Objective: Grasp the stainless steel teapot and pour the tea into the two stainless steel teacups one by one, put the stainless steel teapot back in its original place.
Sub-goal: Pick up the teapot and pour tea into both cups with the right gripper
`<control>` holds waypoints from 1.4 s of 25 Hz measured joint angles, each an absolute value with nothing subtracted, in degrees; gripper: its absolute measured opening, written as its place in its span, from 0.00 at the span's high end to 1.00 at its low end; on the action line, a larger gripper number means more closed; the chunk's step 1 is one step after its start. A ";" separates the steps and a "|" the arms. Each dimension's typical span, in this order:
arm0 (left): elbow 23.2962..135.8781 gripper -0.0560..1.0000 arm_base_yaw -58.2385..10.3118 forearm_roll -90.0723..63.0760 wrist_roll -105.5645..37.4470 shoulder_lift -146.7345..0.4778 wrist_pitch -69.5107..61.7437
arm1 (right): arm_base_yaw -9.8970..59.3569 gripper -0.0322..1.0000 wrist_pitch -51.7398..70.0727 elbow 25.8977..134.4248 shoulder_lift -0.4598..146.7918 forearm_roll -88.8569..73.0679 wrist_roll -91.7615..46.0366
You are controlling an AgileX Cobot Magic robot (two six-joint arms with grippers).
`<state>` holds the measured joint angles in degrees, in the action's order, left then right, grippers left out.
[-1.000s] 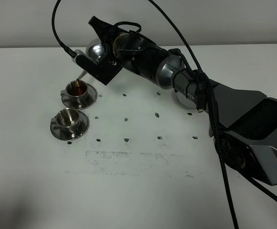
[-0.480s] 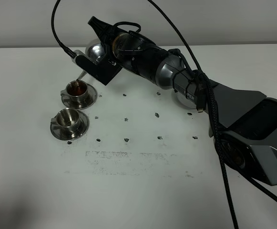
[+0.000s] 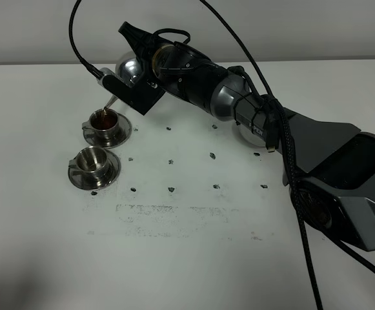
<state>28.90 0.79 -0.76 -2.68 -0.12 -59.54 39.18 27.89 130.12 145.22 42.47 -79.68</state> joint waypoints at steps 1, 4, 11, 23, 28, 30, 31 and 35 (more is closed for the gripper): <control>28.90 0.37 0.79 -0.76 -2.68 -0.12 -59.54 | 39.18 0.78 27.89 130.12 145.22 42.47 -79.68; 28.90 0.37 0.79 -0.76 -2.68 -0.12 -59.54 | 39.18 0.78 27.89 130.12 145.22 42.47 -79.68; 28.90 0.37 0.79 -0.76 -2.68 -0.12 -59.54 | 39.18 0.78 28.59 130.12 145.22 39.03 -79.73; 28.90 0.37 0.79 -0.76 -2.68 -0.12 -59.54 | 38.23 0.78 32.44 130.12 145.17 32.19 -79.73; 28.90 0.37 0.79 -0.76 -2.68 -0.12 -59.54 | 37.60 0.78 34.90 130.12 144.81 27.71 -79.67; 28.90 0.37 0.79 -0.76 -2.68 -0.12 -59.54 | 37.39 0.78 36.19 130.12 144.17 25.45 -79.55; 28.90 0.37 0.79 -0.76 -2.68 -0.12 -59.54 | 37.28 0.78 36.92 130.12 143.78 24.22 -79.50; 28.90 0.37 0.79 -0.76 -2.68 -0.12 -59.54 | 36.91 0.78 39.43 130.12 141.70 20.66 -78.30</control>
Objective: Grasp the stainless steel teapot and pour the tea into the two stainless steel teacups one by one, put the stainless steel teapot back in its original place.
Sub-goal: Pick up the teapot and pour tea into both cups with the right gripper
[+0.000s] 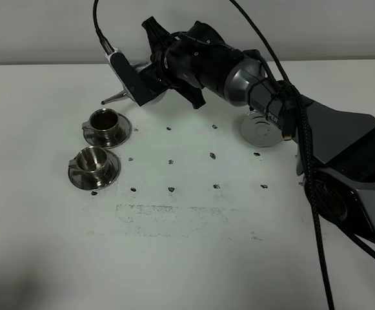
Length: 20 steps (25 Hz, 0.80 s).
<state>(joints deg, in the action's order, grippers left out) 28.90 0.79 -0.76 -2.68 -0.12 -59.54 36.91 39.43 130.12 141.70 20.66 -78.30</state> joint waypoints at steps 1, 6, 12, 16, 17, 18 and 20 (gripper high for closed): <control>28.90 0.37 0.79 -0.76 -2.68 -0.12 -59.54 | 36.78 0.78 40.19 130.12 141.16 19.43 -77.64; 28.90 0.37 0.79 -0.76 -2.68 -0.12 -59.54 | 35.98 0.78 44.59 130.12 138.63 13.10 -75.26; 28.90 0.37 0.79 -0.76 -2.68 -0.12 -59.54 | 35.00 0.78 48.24 130.12 136.24 4.98 -66.03; 28.90 0.37 0.79 -0.76 -2.68 -0.12 -59.54 | 34.74 0.78 51.57 130.12 135.79 1.89 -59.73; 28.90 0.37 0.79 -0.76 -2.68 -0.12 -59.54 | 34.71 0.78 52.25 130.14 135.79 1.18 -58.47; 28.90 0.37 0.79 -0.76 -2.68 -0.12 -59.54 | 34.63 0.78 53.13 130.14 135.79 0.62 -57.46; 28.90 0.37 0.79 -0.76 -2.68 -0.12 -59.54 | 34.61 0.78 54.60 130.14 135.79 -0.72 -56.00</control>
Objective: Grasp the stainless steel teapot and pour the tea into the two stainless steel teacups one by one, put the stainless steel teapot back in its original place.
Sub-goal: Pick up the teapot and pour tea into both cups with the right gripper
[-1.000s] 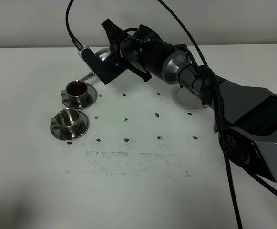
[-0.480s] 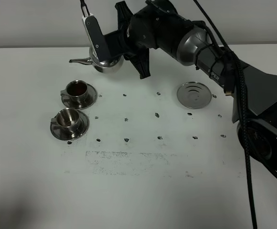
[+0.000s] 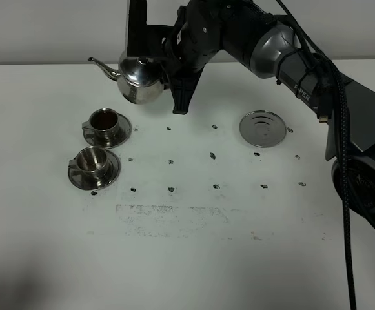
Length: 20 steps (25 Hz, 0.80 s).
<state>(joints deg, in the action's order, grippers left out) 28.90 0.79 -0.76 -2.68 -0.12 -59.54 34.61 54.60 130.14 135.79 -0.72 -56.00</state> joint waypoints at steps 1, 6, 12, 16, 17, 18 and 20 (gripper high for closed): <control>28.90 0.37 0.79 -0.76 -2.68 -0.12 -59.54 | 34.57 0.78 55.00 130.14 135.79 -1.37 -55.27; 28.90 0.37 0.79 -0.76 -2.68 -0.12 -59.54 | 34.69 0.78 56.85 128.58 134.79 -2.32 -53.75; 28.90 0.37 0.79 -0.76 -2.68 -0.12 -59.54 | 35.40 0.78 54.01 117.01 128.63 -1.94 -56.21; 28.90 0.37 0.79 -0.76 -2.68 -0.12 -59.54 | 35.54 0.78 50.34 110.08 125.29 -1.15 -55.78; 28.90 0.37 0.79 -0.76 -2.68 -0.12 -59.54 | 35.59 0.78 50.06 109.27 125.08 -1.02 -54.84; 28.90 0.37 0.79 -0.76 -2.68 -0.12 -59.54 | 35.59 0.78 50.07 108.82 125.00 -1.02 -53.14; 28.90 0.37 0.79 -0.76 -2.68 -0.12 -59.54 | 35.59 0.78 50.07 108.40 125.00 -1.02 -48.95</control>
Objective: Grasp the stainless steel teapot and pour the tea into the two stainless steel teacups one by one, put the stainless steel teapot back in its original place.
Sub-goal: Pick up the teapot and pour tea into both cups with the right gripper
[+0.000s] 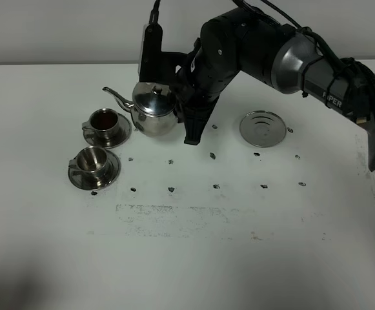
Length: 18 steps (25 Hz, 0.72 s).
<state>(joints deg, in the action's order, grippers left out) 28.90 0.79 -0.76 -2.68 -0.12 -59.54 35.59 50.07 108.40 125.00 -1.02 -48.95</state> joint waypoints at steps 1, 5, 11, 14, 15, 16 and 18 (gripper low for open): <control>28.90 0.37 0.79 -0.76 -2.68 -0.12 -59.54 | 35.59 0.78 50.13 108.34 125.00 -1.02 -46.36; 28.90 0.37 0.79 -0.76 -2.68 -0.12 -59.54 | 35.59 0.78 50.19 108.34 125.00 -1.02 -35.26; 28.90 0.37 0.79 -0.76 -2.68 -0.12 -59.54 | 35.59 0.78 50.80 108.34 125.49 -1.02 -23.65; 28.90 0.37 0.79 -0.76 -2.68 -0.12 -59.54 | 35.59 0.78 50.92 108.34 126.92 -1.02 -20.63; 28.90 0.37 0.79 -0.76 -2.68 -0.12 -59.54 | 35.59 0.78 50.92 108.34 127.61 -1.02 -20.11; 28.90 0.37 0.79 -0.76 -2.68 -0.12 -59.54 | 35.59 0.78 50.92 108.34 128.17 -1.02 -19.69; 28.90 0.37 0.79 -0.76 -2.68 -0.12 -59.54 | 35.59 0.78 50.80 108.34 129.38 -1.02 -19.34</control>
